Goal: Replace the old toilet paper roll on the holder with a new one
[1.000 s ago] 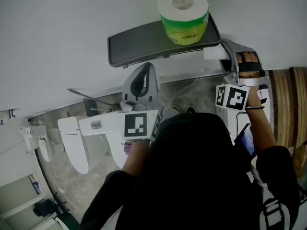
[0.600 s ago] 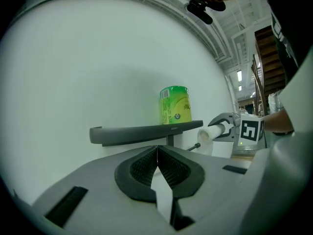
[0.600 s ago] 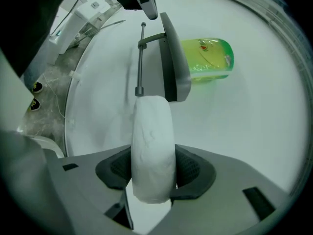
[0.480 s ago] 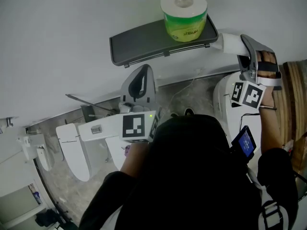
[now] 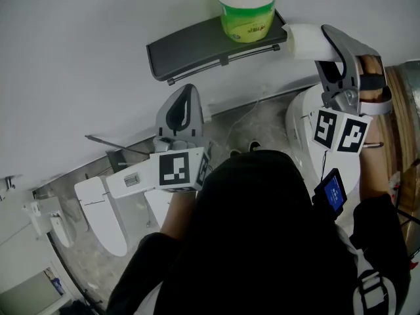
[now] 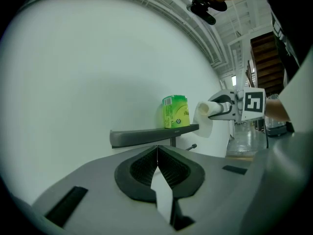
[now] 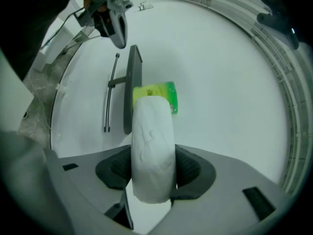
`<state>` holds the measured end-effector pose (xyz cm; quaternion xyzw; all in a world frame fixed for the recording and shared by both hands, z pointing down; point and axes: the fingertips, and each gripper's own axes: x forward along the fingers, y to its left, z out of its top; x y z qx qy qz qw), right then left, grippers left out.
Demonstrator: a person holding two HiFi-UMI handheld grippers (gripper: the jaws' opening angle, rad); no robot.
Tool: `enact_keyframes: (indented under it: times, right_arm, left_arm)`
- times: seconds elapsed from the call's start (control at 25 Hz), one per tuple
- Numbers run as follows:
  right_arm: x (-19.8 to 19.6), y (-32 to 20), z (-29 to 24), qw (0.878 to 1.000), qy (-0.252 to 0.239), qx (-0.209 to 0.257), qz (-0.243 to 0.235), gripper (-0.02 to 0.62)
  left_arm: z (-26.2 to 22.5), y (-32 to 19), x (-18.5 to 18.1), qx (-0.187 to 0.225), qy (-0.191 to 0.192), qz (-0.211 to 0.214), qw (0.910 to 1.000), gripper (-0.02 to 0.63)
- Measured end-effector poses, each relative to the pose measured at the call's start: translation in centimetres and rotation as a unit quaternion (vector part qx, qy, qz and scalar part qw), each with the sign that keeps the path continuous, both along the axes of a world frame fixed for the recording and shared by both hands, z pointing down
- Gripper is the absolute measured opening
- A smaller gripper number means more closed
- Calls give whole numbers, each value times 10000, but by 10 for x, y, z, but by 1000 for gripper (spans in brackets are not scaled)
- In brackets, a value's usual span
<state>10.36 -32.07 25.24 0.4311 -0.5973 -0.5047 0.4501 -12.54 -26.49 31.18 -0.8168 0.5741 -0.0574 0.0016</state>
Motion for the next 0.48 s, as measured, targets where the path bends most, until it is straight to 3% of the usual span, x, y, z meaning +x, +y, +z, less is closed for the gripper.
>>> enact_keyframes:
  times: [0.16, 0.28, 0.4, 0.48]
  right_arm:
    - [-52, 22, -26, 9955, -641, -122, -682, 220]
    - [-96, 34, -38, 9827, -1294, -389, -1268, 220]
    - [-142, 38, -45, 9565, -2079, -853, -1860, 220]
    - [-172, 40, -52, 9301, -2652, -1211, -2237, 220]
  left_arm:
    - [-5, 8, -13, 77, -28, -51, 10000, 23]
    - [-7, 14, -28, 112, 87, -203, 9997, 23]
    - [-2, 19, -47, 117, 5, -379, 9992, 23]
    - [-2, 23, -60, 117, -50, -505, 9986, 23]
